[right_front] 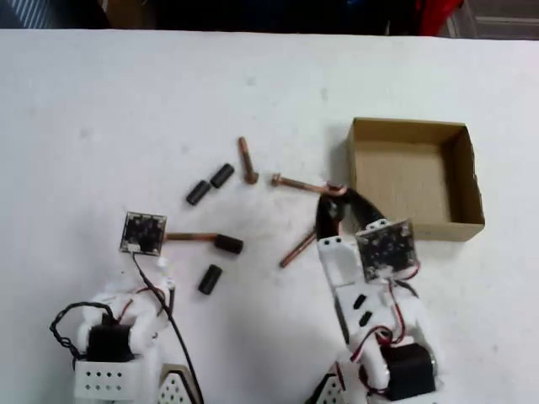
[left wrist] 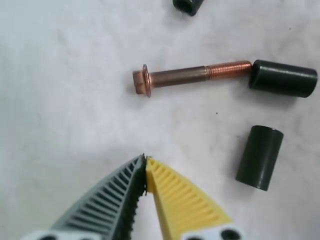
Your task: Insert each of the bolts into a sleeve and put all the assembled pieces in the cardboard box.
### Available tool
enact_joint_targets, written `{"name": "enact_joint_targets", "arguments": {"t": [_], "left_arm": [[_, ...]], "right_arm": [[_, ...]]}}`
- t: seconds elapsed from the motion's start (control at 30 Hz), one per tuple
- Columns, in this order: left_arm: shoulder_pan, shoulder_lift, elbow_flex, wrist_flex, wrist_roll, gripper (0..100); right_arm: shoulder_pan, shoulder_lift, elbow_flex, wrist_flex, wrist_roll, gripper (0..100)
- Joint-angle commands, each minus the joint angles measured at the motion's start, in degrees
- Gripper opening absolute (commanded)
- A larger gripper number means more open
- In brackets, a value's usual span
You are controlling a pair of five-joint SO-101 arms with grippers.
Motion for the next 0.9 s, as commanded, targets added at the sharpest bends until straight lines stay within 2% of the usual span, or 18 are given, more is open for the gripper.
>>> {"name": "enact_joint_targets", "arguments": {"t": [0.0,0.3,0.53,0.87], "left_arm": [[-0.5,-0.5,-0.1,0.4,-0.1,2],[-0.5,-0.5,0.0,0.4,-0.3,2],[-0.2,-0.5,0.0,0.4,-0.3,2],[-0.2,-0.5,0.0,0.4,-0.1,2]], "right_arm": [[1.8,8.8,-10.4,1.2,0.0,1.7],[10.9,40.8,-28.9,1.1,0.2,1.7],[12.9,65.1,-40.8,1.1,0.3,1.7],[19.8,88.5,-54.8,1.2,0.3,1.7]]}}
